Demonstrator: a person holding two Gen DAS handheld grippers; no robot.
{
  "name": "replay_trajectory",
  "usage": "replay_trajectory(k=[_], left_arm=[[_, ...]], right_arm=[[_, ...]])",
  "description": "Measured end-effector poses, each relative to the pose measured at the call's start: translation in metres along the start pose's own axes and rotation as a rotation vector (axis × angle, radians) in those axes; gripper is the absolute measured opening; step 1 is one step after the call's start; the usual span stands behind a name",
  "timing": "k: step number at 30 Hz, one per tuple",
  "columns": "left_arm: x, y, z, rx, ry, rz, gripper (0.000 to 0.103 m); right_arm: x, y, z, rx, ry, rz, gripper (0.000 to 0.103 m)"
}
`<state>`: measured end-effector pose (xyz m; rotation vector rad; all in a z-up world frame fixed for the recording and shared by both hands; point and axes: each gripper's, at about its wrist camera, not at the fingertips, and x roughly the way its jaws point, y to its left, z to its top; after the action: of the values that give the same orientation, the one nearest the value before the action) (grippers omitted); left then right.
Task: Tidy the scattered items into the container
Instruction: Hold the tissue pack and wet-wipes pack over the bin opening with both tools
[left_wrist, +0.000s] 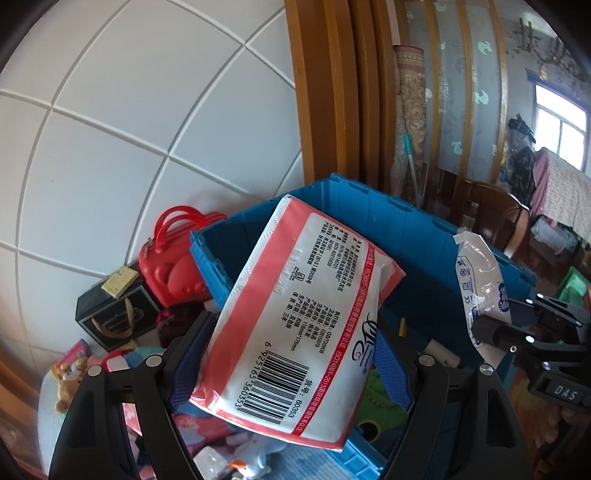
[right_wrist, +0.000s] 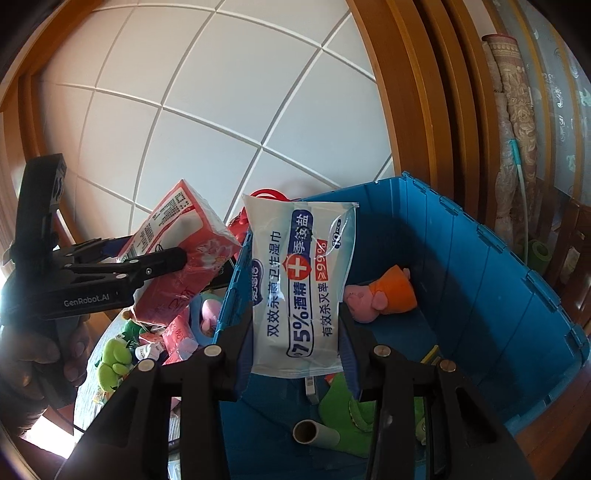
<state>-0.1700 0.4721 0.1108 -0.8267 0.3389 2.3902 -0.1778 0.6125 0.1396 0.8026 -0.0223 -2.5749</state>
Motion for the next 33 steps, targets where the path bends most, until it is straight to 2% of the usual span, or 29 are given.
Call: replay_trajectory(k=[13, 33], left_arm=[[0.024, -0.045, 0.027, 0.067, -0.004, -0.088, 0.081], [0.047, -0.075, 0.043, 0.08, 0.007, -0.134, 0.081]], right_arm=[[-0.007, -0.023, 0.001, 0.036, -0.003, -0.071, 0.039], [-0.006, -0.042, 0.006, 0.044, 0.02, -0.137, 0.039]])
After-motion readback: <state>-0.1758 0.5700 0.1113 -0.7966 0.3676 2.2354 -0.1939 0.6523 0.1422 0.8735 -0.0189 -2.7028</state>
